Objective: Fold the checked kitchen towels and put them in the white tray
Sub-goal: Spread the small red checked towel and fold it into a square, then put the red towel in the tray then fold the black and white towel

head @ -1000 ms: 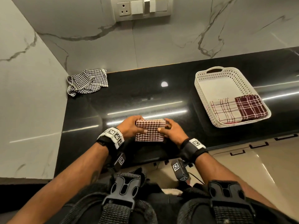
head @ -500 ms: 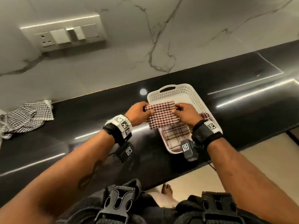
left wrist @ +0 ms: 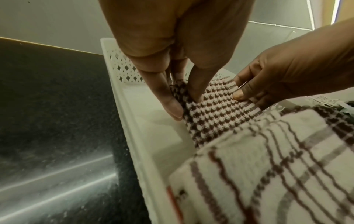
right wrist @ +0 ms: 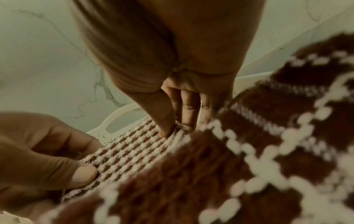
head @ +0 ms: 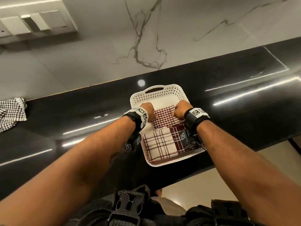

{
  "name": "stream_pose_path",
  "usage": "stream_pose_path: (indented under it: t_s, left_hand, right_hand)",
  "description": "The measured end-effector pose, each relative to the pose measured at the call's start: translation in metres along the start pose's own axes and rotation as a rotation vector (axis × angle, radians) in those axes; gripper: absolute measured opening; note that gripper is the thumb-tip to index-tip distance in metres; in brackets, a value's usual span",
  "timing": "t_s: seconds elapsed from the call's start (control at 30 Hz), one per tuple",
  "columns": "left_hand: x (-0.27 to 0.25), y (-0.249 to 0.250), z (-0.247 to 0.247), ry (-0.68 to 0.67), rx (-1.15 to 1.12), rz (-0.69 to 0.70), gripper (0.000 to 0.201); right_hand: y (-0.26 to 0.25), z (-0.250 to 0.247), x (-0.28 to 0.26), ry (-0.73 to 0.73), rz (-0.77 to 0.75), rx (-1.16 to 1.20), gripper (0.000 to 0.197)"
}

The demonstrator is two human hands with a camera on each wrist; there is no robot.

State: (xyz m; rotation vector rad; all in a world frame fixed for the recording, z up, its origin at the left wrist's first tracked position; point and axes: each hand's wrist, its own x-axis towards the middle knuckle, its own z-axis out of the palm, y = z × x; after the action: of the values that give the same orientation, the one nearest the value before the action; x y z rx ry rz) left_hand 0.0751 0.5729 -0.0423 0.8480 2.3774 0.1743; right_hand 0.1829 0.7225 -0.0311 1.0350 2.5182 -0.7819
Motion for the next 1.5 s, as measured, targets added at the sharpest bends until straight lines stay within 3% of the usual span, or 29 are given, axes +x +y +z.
stream_pose_path:
  t_s: [0.2,0.3,0.37,0.5,0.6,0.7,0.9,1.03,1.2,1.4,1.5]
  left_hand:
    - [0.003,-0.006,-0.006,-0.014,-0.018,-0.028,0.039]
    - [-0.010,-0.013,-0.023,0.116,-0.100,0.024,0.040]
    - [-0.026,-0.028,-0.038,0.218,-0.204,0.061,0.027]
    - [-0.066,-0.095,-0.061,0.404,-0.359,0.072,0.015]
    - [-0.097,-0.179,-0.063,0.494,-0.385,-0.075,0.014]
    - [-0.130,-0.274,-0.049,0.505,-0.396,-0.275,0.013]
    - [-0.207,-0.451,-0.040,0.529,-0.291,-0.520,0.018]
    - [-0.225,-0.534,-0.045,0.646,-0.167,-0.533,0.026]
    - [-0.206,-0.579,-0.058,0.543,0.018,-0.398,0.050]
    - [-0.177,-0.600,-0.080,0.354,0.096,-0.552,0.069]
    - [-0.170,-0.601,-0.079,0.363,0.085,-0.551,0.065]
  right_hand:
    - [-0.006,-0.005,-0.001,-0.063,0.070,-0.089,0.024]
    - [-0.022,-0.024,-0.009,-0.003,0.028,-0.123,0.031]
    - [-0.046,-0.036,-0.020,0.047,-0.039,-0.082,0.030]
    - [-0.120,-0.024,-0.053,0.119,-0.257,0.048,0.028]
    - [-0.189,0.035,-0.080,0.079,-0.474,0.018,0.027]
    - [-0.246,0.118,-0.106,-0.064,-0.609,-0.165,0.038]
    - [-0.317,0.261,-0.149,-0.336,-0.601,-0.423,0.068]
    - [-0.343,0.305,-0.165,-0.345,-0.557,-0.551,0.091]
    - [-0.357,0.314,-0.169,-0.333,-0.467,-0.535,0.099]
    - [-0.354,0.316,-0.168,-0.341,-0.425,-0.497,0.100]
    - [-0.353,0.315,-0.168,-0.334,-0.419,-0.483,0.099]
